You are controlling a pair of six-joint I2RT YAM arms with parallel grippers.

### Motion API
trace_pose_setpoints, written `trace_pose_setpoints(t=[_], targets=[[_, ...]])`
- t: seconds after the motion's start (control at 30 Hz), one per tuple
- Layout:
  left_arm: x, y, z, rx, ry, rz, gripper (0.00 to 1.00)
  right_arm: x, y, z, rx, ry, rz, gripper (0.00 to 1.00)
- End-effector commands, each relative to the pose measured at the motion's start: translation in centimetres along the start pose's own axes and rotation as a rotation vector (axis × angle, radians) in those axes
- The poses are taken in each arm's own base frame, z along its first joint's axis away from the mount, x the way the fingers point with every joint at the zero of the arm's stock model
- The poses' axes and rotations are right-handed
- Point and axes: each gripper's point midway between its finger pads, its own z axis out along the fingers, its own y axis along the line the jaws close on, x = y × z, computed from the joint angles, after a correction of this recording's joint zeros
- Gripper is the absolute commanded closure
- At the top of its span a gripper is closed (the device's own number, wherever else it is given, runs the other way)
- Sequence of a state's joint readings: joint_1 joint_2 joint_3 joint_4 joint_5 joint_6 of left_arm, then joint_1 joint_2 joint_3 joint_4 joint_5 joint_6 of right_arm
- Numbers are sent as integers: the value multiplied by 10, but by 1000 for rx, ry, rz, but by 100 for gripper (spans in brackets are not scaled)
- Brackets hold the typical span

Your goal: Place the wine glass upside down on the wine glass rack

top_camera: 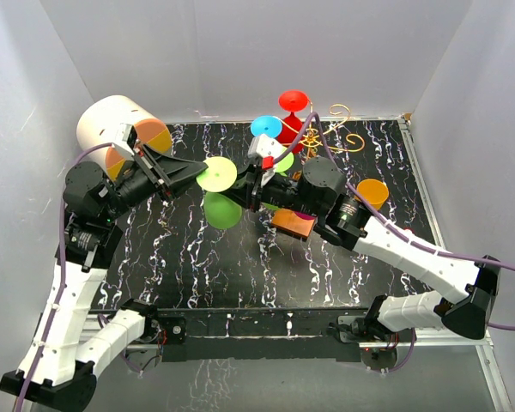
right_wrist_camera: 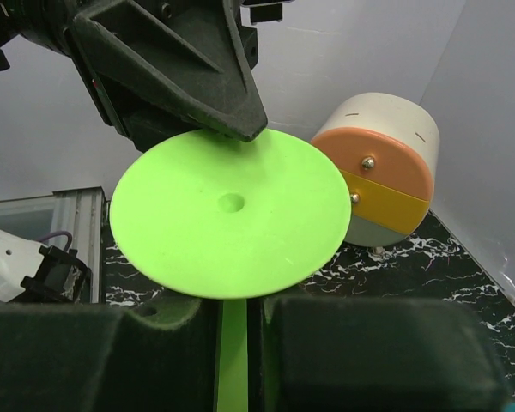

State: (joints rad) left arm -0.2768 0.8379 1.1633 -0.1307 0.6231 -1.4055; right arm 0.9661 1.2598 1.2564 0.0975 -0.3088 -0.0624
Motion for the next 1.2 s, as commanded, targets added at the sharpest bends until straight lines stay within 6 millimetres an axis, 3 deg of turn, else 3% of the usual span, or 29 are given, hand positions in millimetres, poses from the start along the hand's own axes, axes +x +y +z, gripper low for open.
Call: trace_pose_setpoints(t=[0.0,0.1,0.17,0.23,0.3,0.37,0.47,0.6,0.73,0.87,1.0,1.17], targets=[[14,-14,-4,72,86,18,90,-27,-4,3,10,-68,-16,100],[15,-17,-3,89,96,36,99,-26,-3,3,11,-74,8,100],[14,-18,-1,97,103,40,100,-26,-4,2,24,-79,30,100],[13,-20,0,108,101,46,100,-26,-5,0,37,-76,52,86],[9,-25,0,122,74,66,100,-28,-4,-3,45,-77,76,59],[3,-30,-1,132,28,106,100,-29,-4,-9,55,-77,101,41],[-8,-37,-3,133,-52,168,100,-35,-7,-21,104,-79,151,27],[-22,-41,-8,103,-150,236,100,-50,-9,-40,159,-77,239,24],[-28,-36,-9,81,-194,241,100,-82,-8,-52,194,-123,407,24],[-28,-30,-9,74,-198,227,100,-89,-32,-57,378,-122,630,26],[-28,-27,-9,72,-197,224,100,-88,-43,-47,463,-82,751,32],[-27,-24,-9,69,-195,225,100,-85,-35,-12,384,-9,814,37]])
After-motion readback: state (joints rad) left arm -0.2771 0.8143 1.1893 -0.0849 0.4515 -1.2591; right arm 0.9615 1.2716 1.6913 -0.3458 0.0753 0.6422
